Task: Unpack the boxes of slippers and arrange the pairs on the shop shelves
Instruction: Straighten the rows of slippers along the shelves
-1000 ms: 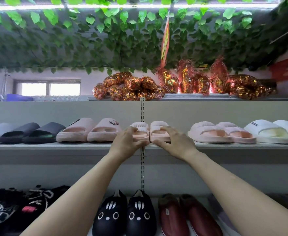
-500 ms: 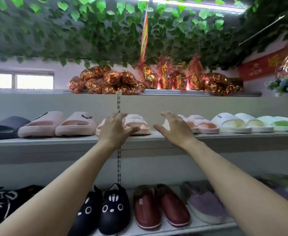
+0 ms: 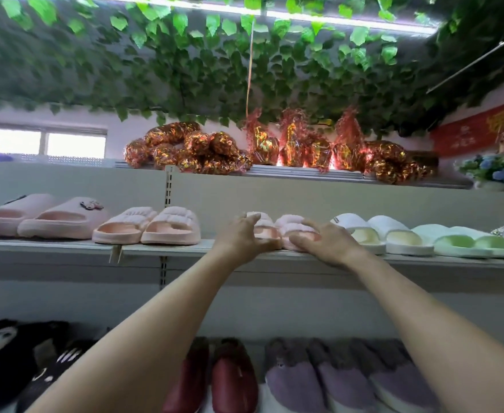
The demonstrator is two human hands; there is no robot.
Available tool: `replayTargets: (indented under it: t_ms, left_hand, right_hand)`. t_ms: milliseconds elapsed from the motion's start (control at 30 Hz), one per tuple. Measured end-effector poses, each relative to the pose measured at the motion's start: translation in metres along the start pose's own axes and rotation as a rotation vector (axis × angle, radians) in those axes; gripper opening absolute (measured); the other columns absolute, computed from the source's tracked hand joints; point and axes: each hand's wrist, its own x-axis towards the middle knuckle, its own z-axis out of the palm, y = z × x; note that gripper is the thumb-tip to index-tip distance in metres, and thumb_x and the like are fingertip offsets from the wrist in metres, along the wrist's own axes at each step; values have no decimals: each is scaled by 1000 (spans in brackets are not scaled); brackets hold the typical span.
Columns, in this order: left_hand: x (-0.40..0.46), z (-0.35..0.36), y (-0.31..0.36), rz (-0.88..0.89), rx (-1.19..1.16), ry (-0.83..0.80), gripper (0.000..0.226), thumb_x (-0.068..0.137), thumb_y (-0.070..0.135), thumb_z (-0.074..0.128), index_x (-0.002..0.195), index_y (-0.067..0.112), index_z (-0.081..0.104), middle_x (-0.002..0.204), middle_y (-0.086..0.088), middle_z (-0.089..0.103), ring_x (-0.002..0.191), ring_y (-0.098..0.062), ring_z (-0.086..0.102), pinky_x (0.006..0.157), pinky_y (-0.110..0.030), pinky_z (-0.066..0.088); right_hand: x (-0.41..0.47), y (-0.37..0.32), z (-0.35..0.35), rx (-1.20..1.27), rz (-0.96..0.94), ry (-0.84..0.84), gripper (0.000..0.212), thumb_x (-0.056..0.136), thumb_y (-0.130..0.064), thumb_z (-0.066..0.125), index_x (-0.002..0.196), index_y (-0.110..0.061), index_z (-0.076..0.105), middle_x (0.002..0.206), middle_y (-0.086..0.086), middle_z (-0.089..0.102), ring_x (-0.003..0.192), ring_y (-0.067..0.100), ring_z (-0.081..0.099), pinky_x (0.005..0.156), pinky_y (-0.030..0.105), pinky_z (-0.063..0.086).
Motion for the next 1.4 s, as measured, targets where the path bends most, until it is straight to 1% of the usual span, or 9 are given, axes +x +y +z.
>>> replayTargets:
  t_ms: [167,267,467,633,833,967,1100,1300,1400]
  left_hand:
    - [4,9,8,-39,9,44,56,77,55,78,123,27,64,129,-1,63,118,-21,59,97,-32,47]
    - [-3,6,10,-18,23,58,43,79,46,79,115,26,68,113,12,61,109,-12,58,83,-22,40]
    - [-21,-17,-5,-74,86,67,68,81,49,77,138,18,55,133,-6,62,118,-21,57,86,-24,38]
    - [-24,-27,-25,-79,65,82,73,78,50,79,139,19,55,134,-7,62,121,-21,57,98,-30,42]
    - [-17,-25,-33,-56,45,60,68,81,46,77,139,19,54,136,-7,60,120,-21,56,89,-24,38]
    - [-11,-25,-40,-41,21,37,69,81,48,77,140,20,53,138,-6,59,122,-21,55,92,-25,39]
    - [-7,-21,-47,-15,42,44,72,81,52,75,141,20,51,142,-5,55,127,-22,52,102,-33,40]
    - [-5,-20,-50,-9,65,42,76,82,55,72,144,20,48,145,-9,52,130,-25,49,105,-36,38]
    - [-4,-19,-36,-26,126,109,86,79,64,68,150,24,42,155,-16,38,144,-32,33,116,-46,30]
  right_hand:
    - [7,7,8,28,-55,-23,54,86,-62,64,135,-41,56,130,4,65,116,26,60,90,30,45]
    - [2,2,10,36,-102,31,47,85,-62,66,127,-40,61,127,2,66,114,27,61,86,30,44]
    - [-8,-21,15,24,-156,60,49,84,-68,63,123,-39,64,130,3,64,118,28,59,87,34,45]
    - [-3,-33,31,24,-143,47,61,81,-69,64,134,-40,55,140,1,55,126,26,53,95,35,43]
    - [2,-34,36,14,-127,49,62,84,-68,62,138,-37,53,145,2,52,130,25,49,102,35,41]
    - [5,-34,39,27,-109,40,64,84,-69,61,140,-39,51,147,2,50,132,24,48,103,35,40]
    - [6,-33,42,30,-102,41,65,84,-69,61,141,-40,49,148,1,49,134,23,46,105,35,39]
    - [7,-32,37,20,-102,9,70,87,-68,58,146,-34,46,152,4,46,138,25,43,110,35,36]
    - [6,-27,17,5,-134,52,70,92,-63,55,149,-25,44,153,5,46,140,26,41,111,35,33]
